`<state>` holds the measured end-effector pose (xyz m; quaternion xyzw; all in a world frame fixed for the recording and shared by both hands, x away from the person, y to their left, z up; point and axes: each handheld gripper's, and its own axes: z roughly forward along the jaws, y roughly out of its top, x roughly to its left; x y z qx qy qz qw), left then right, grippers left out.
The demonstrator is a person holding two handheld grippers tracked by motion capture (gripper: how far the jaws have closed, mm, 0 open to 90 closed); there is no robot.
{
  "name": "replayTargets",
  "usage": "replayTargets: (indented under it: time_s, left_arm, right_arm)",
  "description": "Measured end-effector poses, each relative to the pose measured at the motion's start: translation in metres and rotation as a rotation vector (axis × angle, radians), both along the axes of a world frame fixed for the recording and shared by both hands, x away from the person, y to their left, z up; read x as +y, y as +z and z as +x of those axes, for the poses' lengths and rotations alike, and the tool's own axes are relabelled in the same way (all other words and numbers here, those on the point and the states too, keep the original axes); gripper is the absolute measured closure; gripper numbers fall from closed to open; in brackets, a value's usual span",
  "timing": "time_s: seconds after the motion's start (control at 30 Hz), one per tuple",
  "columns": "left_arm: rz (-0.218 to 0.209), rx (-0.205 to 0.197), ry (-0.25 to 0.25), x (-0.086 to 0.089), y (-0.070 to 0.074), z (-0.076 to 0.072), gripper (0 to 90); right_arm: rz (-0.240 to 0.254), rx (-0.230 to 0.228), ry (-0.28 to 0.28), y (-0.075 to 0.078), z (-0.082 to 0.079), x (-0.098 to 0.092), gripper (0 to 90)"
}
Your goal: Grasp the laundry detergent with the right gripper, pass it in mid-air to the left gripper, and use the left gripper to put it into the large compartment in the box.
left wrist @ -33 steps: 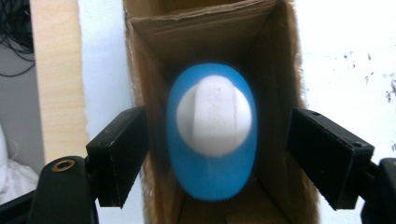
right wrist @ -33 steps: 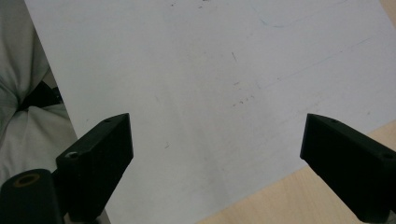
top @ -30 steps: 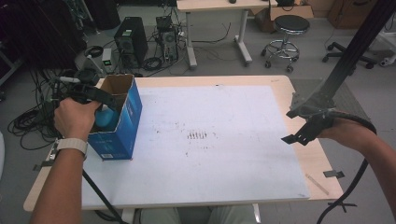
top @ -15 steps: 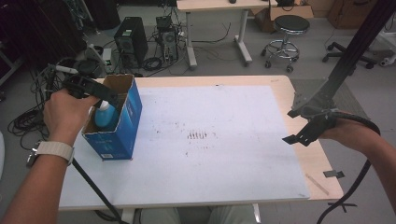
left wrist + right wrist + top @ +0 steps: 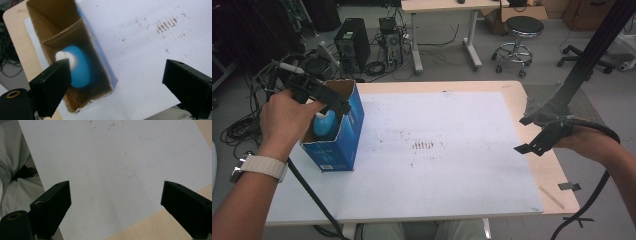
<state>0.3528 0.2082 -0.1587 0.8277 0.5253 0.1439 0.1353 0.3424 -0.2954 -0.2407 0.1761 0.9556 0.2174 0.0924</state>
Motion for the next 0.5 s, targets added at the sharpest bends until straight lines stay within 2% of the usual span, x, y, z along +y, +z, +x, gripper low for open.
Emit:
replayTargets:
  time_s: [0.27,0.43,0.5]
  left_arm:
    - [0.017,0.01,-0.093,-0.023,0.004,0.003,8.4]
    - [0.023,0.01,-0.131,-0.034,0.005,0.006,8.5]
    - [0.026,0.01,-0.169,-0.043,0.006,0.009,8.3]
  right_arm:
    - [-0.003,0.007,0.002,-0.001,0.001,0.003,9.1]
    - [-0.001,0.007,0.002,0.0,0.003,0.003,9.1]
    - [-0.002,0.008,0.003,0.0,0.004,0.003,9.1]
